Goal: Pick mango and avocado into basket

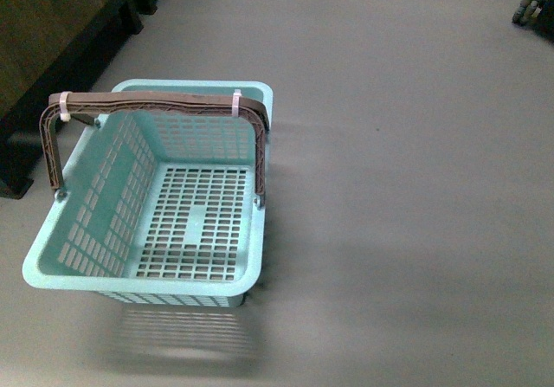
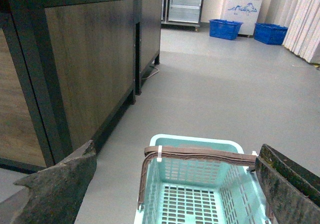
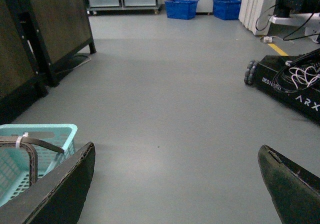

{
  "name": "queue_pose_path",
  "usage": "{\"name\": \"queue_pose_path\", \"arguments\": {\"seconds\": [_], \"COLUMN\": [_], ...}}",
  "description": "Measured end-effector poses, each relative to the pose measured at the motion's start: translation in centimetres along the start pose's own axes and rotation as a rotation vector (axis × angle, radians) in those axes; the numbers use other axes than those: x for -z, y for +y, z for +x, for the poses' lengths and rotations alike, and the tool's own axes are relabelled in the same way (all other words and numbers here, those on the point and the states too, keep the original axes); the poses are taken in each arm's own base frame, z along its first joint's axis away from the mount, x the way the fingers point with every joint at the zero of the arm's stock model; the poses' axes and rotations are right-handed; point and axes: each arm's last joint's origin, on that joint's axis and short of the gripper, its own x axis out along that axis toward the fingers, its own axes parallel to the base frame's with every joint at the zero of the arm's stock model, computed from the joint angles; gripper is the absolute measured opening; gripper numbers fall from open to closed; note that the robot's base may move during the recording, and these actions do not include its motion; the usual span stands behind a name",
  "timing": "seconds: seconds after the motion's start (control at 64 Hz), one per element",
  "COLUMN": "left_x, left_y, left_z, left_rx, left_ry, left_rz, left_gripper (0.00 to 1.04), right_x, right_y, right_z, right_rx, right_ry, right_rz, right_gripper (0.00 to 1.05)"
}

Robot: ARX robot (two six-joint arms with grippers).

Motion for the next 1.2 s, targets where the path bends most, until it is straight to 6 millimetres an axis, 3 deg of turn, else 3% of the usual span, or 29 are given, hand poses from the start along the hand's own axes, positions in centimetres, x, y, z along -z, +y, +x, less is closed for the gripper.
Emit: {"name": "queue_pose_path", "arguments": {"seconds": [0.656,0.765,0.859,0.953,1.015,1.109,1.203], "left_x": [0.0,-0.2,-1.2,-3.3,-3.4,-1.7,1.3], "left_y": [0.0,-0.5,-0.8,-0.2,0.3,-0.1,-1.9], "left_z": [0.0,0.2,0.9,2.9,5.1,8.8,12.9], "left_rx": [-0.008,-0.135,-0.147,-0.167,-0.204,-0.277,-0.317], "left_ry": [0.008,0.360,0.406,0.356,0.345,0.381,0.452], "left_rz": [-0.006,-0.309,-0.595,-0.915,-1.085,-1.221,-1.291], "left_gripper": [0.96,0.96,0.96,0.96,0.96,0.96,0.96], "right_x": [0.0,0.0,0.0,0.0,0.0,0.0,0.0], "right_y": [0.0,0.0,0.0,0.0,0.0,0.0,0.0], "right_z": [0.0,0.0,0.0,0.0,0.0,0.0,0.0], "right_rx": [0.000,0.000,0.000,0.000,0.000,0.000,0.000], "right_ry": [0.000,0.000,0.000,0.000,0.000,0.000,0.000], "right_rz": [0.000,0.000,0.000,0.000,0.000,0.000,0.000], "right_gripper": [0.96,0.96,0.96,0.96,0.96,0.96,0.96]}}
